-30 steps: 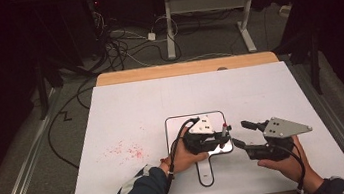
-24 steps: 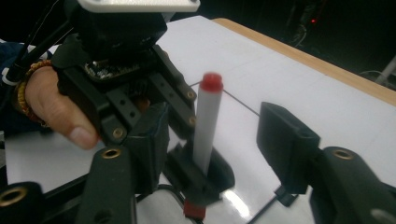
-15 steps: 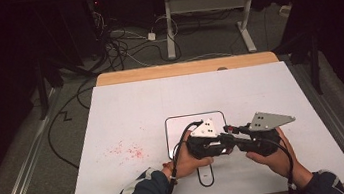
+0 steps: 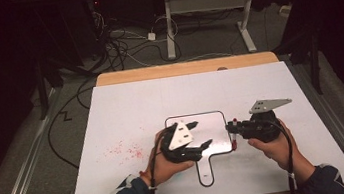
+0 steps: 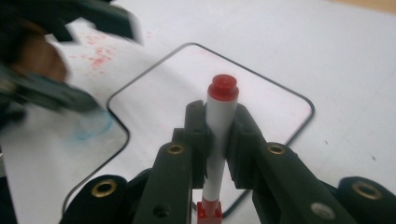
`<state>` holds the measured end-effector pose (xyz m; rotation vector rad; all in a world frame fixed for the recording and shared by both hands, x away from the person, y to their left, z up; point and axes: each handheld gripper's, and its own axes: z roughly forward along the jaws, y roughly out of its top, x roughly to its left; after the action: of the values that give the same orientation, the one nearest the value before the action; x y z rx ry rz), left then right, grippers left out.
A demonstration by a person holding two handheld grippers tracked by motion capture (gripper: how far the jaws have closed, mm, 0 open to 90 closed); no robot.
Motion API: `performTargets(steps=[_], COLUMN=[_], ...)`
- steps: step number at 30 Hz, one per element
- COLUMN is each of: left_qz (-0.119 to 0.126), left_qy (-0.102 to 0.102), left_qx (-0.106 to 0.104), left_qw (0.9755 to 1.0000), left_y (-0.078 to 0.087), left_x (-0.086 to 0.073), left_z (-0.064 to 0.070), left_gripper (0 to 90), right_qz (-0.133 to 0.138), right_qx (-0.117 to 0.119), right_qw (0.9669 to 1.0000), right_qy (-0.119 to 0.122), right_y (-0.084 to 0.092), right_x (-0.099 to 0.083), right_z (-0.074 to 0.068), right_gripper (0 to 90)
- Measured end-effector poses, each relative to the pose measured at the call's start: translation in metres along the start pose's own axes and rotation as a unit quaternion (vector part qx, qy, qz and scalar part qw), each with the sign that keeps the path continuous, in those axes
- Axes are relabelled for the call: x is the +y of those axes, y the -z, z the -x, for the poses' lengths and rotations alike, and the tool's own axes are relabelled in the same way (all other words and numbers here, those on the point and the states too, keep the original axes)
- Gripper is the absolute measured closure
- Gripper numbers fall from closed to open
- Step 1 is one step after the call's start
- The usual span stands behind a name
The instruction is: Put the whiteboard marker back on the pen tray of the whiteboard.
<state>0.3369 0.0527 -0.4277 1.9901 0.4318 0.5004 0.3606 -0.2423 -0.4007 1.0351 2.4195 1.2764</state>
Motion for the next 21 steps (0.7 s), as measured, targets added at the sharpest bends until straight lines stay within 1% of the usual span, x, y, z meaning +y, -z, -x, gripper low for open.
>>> performTargets(steps=[1,2,4,6,7,8,10,11,13,15,16,17,18,19,21], left_qz=[-0.003,-0.003,-0.015,-0.035,-0.047,-0.058,-0.073,-0.081,-0.091,-0.100,-0.100,-0.100,-0.097,-0.096,-0.102], left_qy=[0.003,0.010,0.022,0.031,0.042,0.053,0.076,0.085,0.103,0.114,0.121,0.125,0.127,0.127,0.120], left_qx=[0.015,0.023,0.043,0.070,0.085,0.095,0.105,0.112,0.119,0.127,0.127,0.127,0.127,0.127,0.124], left_qw=[0.9999,0.9997,0.9987,0.9964,0.9944,0.9924,0.9889,0.9868,0.9834,0.9803,0.9794,0.9790,0.9790,0.9791,0.9798], left_y=[0.009,0.018,0.036,0.051,0.057,0.064,0.076,0.081,0.090,0.096,0.098,0.099,0.100,0.100,0.098], left_x=[-0.004,-0.010,-0.024,-0.039,-0.047,-0.055,-0.070,-0.077,-0.088,-0.096,-0.098,-0.099,-0.099,-0.099,-0.099], left_z=[-0.003,-0.007,-0.013,-0.018,-0.020,-0.023,-0.027,-0.028,-0.031,-0.033,-0.034,-0.035,-0.035,-0.035,-0.035], left_gripper=[28.5,27.9,27.5,26.9,26.2,25.8,25.7,25.7,25.7,25.7,25.7,25.5,25.4,25.6,25.4], right_qz=[-0.008,-0.014,-0.025,-0.034,-0.037,-0.037,-0.040,-0.043,-0.058,-0.064,-0.070,-0.073,-0.074,-0.075,-0.073], right_qx=[0.001,0.006,0.008,0.008,0.007,0.012,0.005,0.003,-0.016,-0.012,-0.020,-0.024,-0.030,-0.034,-0.036], right_qw=[0.9999,0.9997,0.9991,0.9982,0.9977,0.9972,0.9962,0.9957,0.9942,0.9911,0.9894,0.9878,0.9870,0.9859,0.9849], right_qy=[-0.009,-0.021,-0.033,-0.049,-0.056,-0.064,-0.077,-0.081,-0.089,-0.116,-0.126,-0.135,-0.140,-0.146,-0.153], right_y=[-0.002,-0.005,-0.011,-0.020,-0.024,-0.028,-0.036,-0.040,-0.050,-0.062,-0.067,-0.070,-0.072,-0.073,-0.075], right_x=[0.001,0.002,0.005,0.006,0.006,0.007,0.008,0.009,0.010,0.007,0.005,0.002,0.000,-0.003,-0.009], right_z=[0.004,0.008,0.015,0.022,0.024,0.028,0.033,0.036,0.042,0.052,0.056,0.060,0.063,0.065,0.067], right_gripper=[80.9,80.9,80.9,80.8,80.7,80.5,79.5,80.4,80.9,80.2,79.4,79.4,80.7,80.6,79.1])
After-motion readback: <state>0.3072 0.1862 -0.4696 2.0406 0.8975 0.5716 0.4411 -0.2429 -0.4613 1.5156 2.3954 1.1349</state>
